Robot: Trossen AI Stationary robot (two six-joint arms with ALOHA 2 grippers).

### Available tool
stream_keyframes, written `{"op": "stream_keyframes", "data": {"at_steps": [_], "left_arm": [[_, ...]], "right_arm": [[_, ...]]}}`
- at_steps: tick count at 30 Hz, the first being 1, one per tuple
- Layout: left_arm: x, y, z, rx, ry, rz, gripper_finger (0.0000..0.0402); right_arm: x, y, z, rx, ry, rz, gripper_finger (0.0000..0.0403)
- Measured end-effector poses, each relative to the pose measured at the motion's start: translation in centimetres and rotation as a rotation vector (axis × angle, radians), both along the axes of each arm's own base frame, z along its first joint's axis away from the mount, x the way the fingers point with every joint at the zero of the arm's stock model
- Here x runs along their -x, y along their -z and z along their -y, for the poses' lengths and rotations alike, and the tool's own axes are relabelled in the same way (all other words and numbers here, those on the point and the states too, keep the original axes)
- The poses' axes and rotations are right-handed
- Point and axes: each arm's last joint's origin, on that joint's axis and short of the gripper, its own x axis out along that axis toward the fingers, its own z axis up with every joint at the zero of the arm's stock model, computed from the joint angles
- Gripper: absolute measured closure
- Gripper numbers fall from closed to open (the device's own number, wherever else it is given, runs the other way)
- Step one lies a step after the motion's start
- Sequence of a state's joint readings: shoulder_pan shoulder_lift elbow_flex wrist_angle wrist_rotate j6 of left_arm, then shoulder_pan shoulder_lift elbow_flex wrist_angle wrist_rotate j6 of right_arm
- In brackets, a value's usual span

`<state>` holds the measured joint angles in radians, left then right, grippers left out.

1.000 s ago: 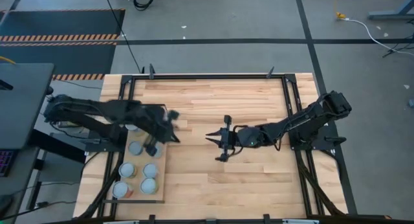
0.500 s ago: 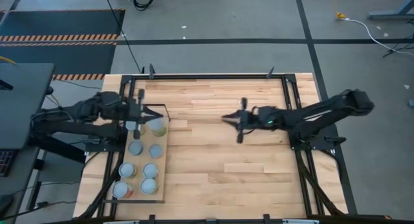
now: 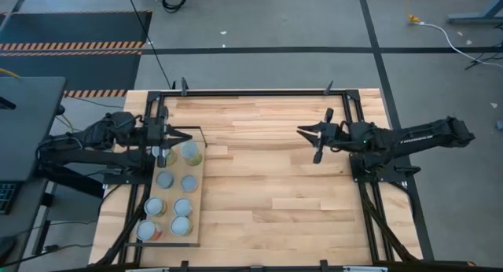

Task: Pick and place cans onto a shelf
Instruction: Return to Home Position

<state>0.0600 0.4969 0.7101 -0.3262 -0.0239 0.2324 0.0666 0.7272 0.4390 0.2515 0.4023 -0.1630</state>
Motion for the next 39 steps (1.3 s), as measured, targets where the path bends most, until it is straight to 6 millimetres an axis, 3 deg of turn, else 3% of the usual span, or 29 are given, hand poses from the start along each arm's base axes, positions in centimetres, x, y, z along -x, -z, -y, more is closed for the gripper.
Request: {"op": "stream_keyframes", "data": {"at_steps": [5,12,20,24,29,34,39], "left_arm": [[0.0,0.9,0.2,0.015,0.087,0.096,0.0378],[0.7,6.8,-0.1,0.112,-0.018,0.204,0.0381],[3.2,9.5,-0.4,0.156,-0.063,0.391,0.0380],[2.4,11.0,-0.7,0.218,-0.070,0.352,0.0377],[1.8,13.4,-0.6,0.276,0.031,0.429,0.0379],[1.7,13.7,-0.5,0.329,0.082,0.403,0.0377],[1.8,13.5,-0.4,0.315,0.104,0.421,0.0379]], "right_arm": [[0.7,0.9,0.0,-0.153,0.012,-0.062,0.0342],[3.5,1.4,-0.4,-0.228,-0.074,-0.001,0.0342],[7.4,6.2,0.2,-0.355,-0.223,0.276,0.0342],[7.2,8.7,0.5,-0.442,-0.264,0.241,0.0342],[7.2,8.5,0.6,-0.422,-0.284,0.250,0.0342],[7.2,8.5,0.0,-0.404,-0.418,0.217,0.0342],[7.1,9.0,0.0,-0.336,-0.368,0.172,0.0342]]}}
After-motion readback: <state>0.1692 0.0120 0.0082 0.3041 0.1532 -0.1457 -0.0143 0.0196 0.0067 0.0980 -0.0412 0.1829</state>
